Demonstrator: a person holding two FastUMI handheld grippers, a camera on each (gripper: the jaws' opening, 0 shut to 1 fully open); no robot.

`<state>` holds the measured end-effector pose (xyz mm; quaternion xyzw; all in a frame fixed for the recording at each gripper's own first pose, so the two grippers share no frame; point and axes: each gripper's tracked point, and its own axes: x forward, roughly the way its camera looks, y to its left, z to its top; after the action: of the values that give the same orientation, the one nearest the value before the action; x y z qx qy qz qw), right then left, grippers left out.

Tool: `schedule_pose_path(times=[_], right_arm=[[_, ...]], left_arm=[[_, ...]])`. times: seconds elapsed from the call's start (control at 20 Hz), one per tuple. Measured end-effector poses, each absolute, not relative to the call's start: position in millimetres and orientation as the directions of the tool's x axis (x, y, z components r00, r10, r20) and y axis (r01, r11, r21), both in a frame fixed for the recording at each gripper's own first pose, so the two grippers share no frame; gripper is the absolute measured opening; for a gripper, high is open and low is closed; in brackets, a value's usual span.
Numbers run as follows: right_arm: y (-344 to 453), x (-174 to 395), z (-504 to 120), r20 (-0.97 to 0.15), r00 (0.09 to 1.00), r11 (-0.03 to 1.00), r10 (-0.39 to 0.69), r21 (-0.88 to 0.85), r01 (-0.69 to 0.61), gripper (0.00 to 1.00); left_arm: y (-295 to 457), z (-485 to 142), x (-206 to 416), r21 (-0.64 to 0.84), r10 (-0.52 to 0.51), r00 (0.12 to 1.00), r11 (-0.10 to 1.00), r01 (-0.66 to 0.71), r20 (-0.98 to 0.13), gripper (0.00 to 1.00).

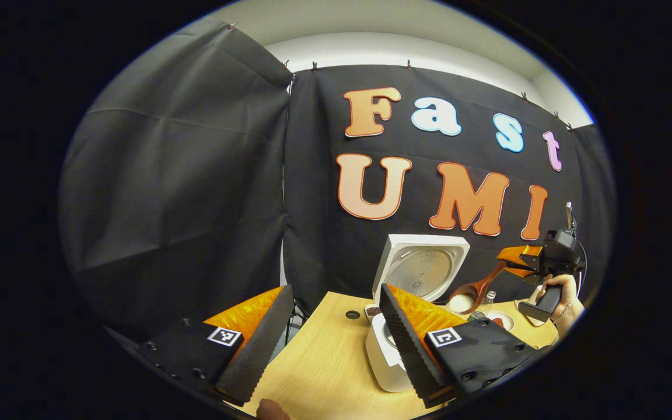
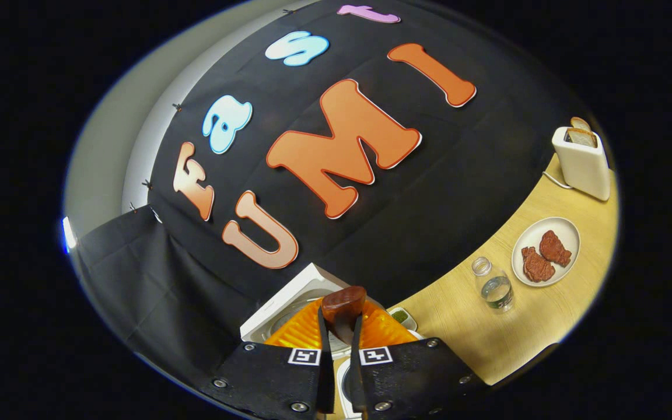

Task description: Close the left gripper, press the button to open the rice cooker; take a wooden spoon from the chopstick holder with the right hand, scoop a spoonful of rice and pour it into the rice cooker, then put the wooden spoon back into the chopstick holder.

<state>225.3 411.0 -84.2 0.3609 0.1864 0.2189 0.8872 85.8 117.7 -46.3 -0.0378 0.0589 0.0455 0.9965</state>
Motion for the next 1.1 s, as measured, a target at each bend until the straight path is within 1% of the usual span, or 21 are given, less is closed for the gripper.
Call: schedule_pose_path(times=[0.3, 0.5, 1.1], right_arm=[[419, 219, -75, -0.15, 0.836, 0.677, 0.528, 0.669, -0.307, 0.1], [424, 218, -69, -0.137, 0.833, 0.681, 0.536, 0.654, -0.331, 0.1], [442, 206, -55, -0.1, 0.826, 0.739, 0.555, 0.514, -0.435, 0.1]], left_arm=[[116, -50, 84, -0.063, 0.069, 0.989, 0.995, -0.078, -0.131, 1.0], [117, -54, 82, -0.065, 0.068, 0.988, 0.995, -0.078, -0.136, 1.0], [127, -65, 78, -0.073, 0.077, 0.985, 0.993, -0.09, -0.155, 1.0]])
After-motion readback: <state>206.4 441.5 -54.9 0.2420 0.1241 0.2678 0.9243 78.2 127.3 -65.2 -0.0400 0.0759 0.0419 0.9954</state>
